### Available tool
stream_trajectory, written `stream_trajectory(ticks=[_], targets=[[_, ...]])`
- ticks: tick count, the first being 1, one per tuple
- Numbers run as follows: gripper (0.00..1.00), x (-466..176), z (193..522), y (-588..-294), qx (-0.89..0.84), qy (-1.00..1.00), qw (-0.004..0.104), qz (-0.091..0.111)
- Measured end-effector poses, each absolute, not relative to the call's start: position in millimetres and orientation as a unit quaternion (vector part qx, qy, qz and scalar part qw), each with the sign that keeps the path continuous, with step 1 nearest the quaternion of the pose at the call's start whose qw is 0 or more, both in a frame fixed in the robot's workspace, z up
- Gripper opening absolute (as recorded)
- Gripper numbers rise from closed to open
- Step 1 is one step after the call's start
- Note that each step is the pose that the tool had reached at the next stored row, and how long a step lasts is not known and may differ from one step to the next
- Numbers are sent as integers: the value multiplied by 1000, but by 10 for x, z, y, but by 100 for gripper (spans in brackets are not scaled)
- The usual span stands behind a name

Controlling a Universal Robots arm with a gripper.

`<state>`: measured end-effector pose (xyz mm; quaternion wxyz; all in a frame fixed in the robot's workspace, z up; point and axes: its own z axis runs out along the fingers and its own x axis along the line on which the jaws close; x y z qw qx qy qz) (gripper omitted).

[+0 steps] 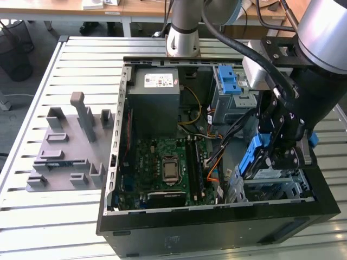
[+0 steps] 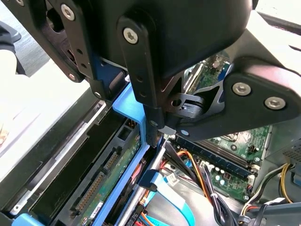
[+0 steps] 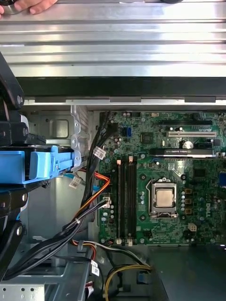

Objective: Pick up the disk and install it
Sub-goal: 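Insert the disk into the insertion slot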

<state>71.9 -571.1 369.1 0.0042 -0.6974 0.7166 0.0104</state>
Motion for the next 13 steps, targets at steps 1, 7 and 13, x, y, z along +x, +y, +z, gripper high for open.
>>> stream_trajectory(ticks=[1,7,13], targets=[[36,719,3684,-5711,-697,717,4,10],[36,719,3635,-5711,-697,717,4,10],[36,719,3585,-5711,-697,717,4,10]])
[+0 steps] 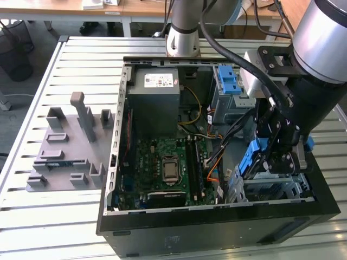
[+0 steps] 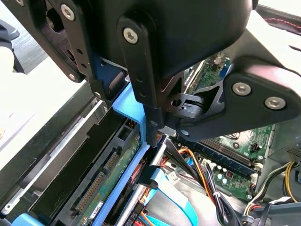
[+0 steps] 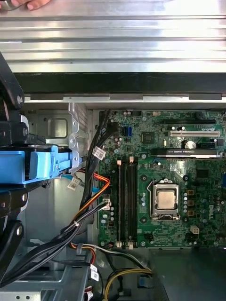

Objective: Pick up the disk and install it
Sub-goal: 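Insert the disk into the insertion slot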

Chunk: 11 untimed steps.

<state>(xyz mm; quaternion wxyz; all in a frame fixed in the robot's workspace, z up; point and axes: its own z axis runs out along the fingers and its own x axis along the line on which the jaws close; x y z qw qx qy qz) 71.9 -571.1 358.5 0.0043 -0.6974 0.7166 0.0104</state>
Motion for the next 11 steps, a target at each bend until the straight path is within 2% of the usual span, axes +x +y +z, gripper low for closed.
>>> stream_trajectory(ticks=[11], targets=[[36,719,3510,-5710,-697,717,4,10]])
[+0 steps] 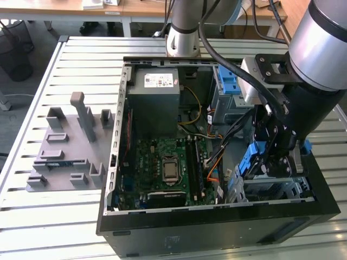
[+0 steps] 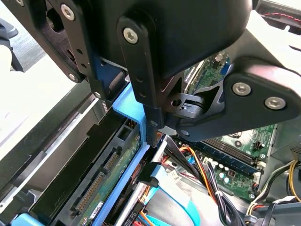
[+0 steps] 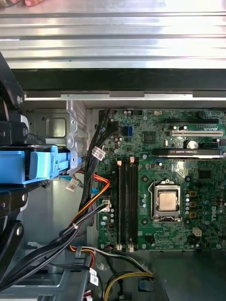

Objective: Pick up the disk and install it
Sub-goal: 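Insert the disk into the insertion slot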

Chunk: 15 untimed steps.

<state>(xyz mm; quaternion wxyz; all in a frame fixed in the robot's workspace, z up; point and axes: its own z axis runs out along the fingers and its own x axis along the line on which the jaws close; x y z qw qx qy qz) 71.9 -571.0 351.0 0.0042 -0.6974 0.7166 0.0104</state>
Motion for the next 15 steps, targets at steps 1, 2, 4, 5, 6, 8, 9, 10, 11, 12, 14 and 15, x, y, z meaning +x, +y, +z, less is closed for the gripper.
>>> stream_trajectory(ticks=[1,2,4,5,6,8,9,10,11,12,14,15], targets=[[36,720,3510,-5711,-697,717,4,10],[36,720,3509,-5711,-697,717,4,10],[36,719,3509,-5711,-697,717,4,10],[36,719,3508,-5711,-697,717,4,10],[36,719,3508,-5711,-697,717,4,10],[36,719,3508,-5711,-697,717,4,10],[36,719,3508,-5711,-697,717,4,10],[36,720,3508,-5711,-697,717,4,10],[36,719,3508,-5711,-697,717,4,10],[38,719,3508,-5711,-697,717,4,10],[44,720,3507,-5711,-697,717,4,10],[44,720,3503,-5710,-697,717,4,10]])
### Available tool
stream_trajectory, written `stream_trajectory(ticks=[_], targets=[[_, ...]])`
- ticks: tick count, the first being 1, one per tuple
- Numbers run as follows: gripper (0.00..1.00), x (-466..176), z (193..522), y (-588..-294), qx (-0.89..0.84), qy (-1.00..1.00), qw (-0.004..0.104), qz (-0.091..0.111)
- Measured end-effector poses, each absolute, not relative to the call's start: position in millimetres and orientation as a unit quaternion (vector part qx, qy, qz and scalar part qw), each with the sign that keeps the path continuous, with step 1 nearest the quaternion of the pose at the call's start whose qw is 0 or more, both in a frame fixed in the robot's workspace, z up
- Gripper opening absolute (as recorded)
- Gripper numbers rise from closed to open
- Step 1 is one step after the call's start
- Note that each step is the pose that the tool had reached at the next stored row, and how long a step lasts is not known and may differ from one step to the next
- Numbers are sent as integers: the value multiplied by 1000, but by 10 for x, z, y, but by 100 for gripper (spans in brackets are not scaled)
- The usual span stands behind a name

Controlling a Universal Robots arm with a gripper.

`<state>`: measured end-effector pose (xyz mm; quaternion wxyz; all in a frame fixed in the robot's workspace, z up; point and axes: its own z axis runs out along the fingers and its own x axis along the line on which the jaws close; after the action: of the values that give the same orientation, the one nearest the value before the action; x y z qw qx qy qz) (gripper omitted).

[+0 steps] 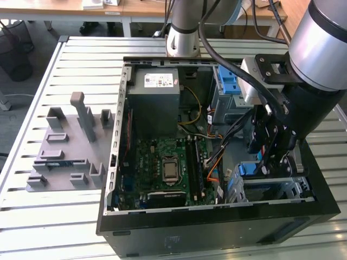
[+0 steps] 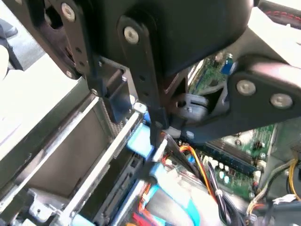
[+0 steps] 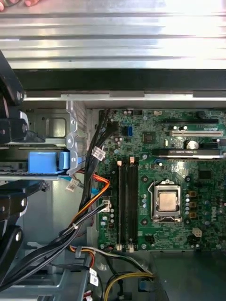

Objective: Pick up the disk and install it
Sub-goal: 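Insert the disk into the insertion slot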

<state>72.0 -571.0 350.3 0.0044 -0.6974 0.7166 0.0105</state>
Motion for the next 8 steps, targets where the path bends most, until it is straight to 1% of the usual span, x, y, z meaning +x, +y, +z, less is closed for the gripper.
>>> stream_trajectory(ticks=[7,8], targets=[[43,720,3471,-5711,-697,717,4,10],[36,719,3471,-5711,-697,717,4,10]])
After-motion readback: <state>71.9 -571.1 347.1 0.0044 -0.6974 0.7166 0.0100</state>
